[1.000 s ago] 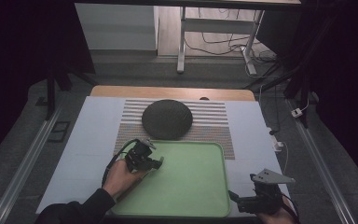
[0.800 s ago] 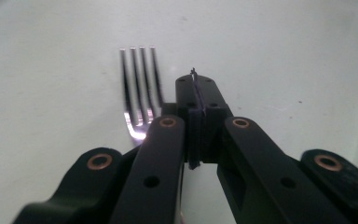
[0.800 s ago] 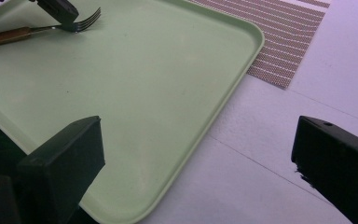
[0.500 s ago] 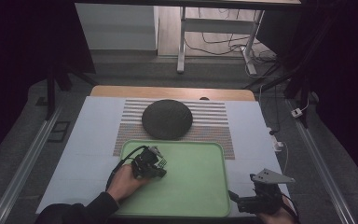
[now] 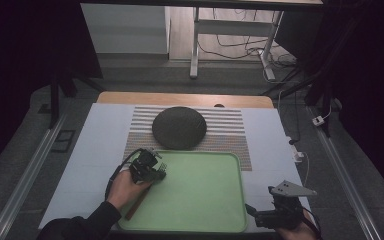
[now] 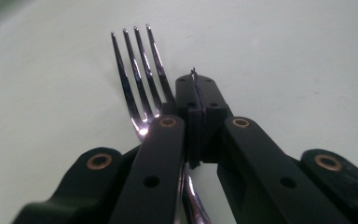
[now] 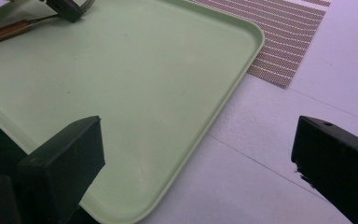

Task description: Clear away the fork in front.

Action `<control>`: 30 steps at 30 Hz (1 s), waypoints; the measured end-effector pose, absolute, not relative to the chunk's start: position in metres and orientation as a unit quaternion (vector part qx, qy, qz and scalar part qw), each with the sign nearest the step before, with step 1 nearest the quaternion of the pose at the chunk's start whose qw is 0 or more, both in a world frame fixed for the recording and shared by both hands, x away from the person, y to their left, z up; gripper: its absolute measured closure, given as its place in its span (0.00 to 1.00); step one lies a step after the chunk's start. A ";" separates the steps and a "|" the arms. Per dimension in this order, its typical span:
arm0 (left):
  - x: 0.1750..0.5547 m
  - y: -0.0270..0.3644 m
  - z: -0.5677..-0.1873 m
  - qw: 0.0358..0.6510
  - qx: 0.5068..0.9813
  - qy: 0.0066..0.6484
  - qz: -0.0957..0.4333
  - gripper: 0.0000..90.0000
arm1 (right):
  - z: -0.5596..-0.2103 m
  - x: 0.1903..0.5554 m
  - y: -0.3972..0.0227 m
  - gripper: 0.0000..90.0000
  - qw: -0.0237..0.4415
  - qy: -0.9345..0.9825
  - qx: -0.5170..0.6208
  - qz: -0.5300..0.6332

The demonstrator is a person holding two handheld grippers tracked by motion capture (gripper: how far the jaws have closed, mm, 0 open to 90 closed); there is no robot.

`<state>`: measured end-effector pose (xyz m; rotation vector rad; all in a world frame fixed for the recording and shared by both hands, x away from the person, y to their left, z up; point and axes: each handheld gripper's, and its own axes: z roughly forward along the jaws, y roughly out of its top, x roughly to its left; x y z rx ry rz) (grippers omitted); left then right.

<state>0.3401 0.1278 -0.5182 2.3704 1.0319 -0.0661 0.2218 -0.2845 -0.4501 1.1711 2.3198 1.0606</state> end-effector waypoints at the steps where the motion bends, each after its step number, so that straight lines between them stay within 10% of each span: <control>1: 0.342 0.135 -0.518 0.270 0.878 0.395 -0.022 0.98 | -0.450 0.222 -0.284 0.03 0.166 0.815 0.412 0.372; 30: 0.349 0.173 -0.511 0.283 0.853 0.440 -0.007 0.82 | -0.450 0.223 -0.284 0.03 0.164 0.815 0.413 0.371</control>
